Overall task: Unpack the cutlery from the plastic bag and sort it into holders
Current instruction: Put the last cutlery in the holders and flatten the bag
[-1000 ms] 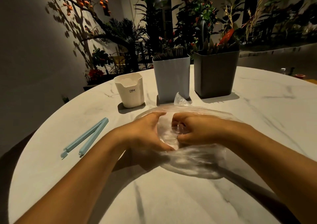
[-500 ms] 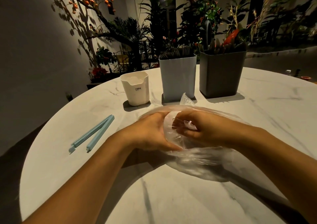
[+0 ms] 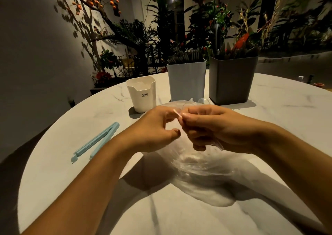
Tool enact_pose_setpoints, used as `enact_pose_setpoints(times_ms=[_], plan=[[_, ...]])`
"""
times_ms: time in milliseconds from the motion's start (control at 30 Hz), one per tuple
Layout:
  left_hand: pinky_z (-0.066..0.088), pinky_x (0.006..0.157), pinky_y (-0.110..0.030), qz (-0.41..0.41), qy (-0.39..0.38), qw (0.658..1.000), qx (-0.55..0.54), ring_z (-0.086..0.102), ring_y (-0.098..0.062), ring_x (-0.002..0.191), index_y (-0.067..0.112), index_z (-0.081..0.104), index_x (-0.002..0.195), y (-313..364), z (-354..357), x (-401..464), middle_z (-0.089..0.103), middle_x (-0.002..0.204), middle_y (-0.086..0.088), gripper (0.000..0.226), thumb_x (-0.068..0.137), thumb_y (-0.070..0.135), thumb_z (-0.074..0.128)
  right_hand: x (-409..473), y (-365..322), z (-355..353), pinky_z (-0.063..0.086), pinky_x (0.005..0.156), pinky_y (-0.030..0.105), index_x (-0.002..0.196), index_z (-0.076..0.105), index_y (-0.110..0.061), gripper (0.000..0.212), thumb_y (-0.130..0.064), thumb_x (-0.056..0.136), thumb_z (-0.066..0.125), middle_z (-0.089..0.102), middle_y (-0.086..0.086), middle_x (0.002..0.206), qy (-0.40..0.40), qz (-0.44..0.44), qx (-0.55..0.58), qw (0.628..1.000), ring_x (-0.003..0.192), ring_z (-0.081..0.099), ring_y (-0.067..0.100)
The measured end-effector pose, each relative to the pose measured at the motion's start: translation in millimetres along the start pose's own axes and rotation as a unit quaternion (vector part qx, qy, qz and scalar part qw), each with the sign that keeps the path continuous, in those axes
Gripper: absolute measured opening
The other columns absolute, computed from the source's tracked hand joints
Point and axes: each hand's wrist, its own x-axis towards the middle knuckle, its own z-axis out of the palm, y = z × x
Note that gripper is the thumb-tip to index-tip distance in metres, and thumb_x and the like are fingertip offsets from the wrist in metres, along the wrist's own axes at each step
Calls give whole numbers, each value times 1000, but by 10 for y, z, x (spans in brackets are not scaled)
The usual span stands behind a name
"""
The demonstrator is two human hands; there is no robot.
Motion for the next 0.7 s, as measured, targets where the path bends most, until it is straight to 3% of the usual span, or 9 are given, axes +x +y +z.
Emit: enact_pose_setpoints(times_ms=[100, 200, 333, 500, 700], plan=[[57, 91, -24, 19, 28, 992, -119, 67, -13, 108, 25, 64, 108, 71, 23, -17, 69, 107, 6, 41, 94, -9, 46, -29, -49, -9, 39, 49, 20, 88, 55, -7, 24, -28, 98, 50, 44, 3, 65, 16, -3, 38, 999, 53, 40, 11], [58, 72, -26, 15, 97, 965, -241, 70, -20, 91, 10, 65, 102, 65, 48, 23, 70, 93, -2, 29, 85, 18, 43, -23, -70, -36, 37, 47, 19, 89, 58, -4, 26, -29, 90, 58, 43, 3, 63, 31, 7, 24, 999, 51, 38, 10], [49, 62, -18, 43, 195, 969, -148, 62, -7, 74, 18, 63, 101, 28, 127, 63, 61, 74, 17, 42, 93, 57, 50, -20, -10, -55, 39, 49, 20, 108, 62, 1, 26, -21, 100, 50, 47, 3, 65, 36, 51, 10, 998, 53, 42, 10], [59, 71, -22, 44, 187, 961, -197, 72, -12, 83, 21, 65, 94, 87, 190, 44, 69, 80, 11, 22, 83, 40, 59, -22, -4, -45, 43, 50, 20, 94, 62, -7, 25, -25, 103, 46, 53, 5, 69, 34, 72, 29, 996, 54, 47, 11], [58, 58, -26, 46, 232, 947, -217, 68, -18, 67, 19, 69, 95, 71, 120, 5, 70, 72, 4, 21, 81, 33, 65, -91, -45, -73, 37, 45, 19, 85, 69, -17, 34, -25, 104, 42, 55, 7, 70, 34, 50, 50, 997, 49, 42, 10]])
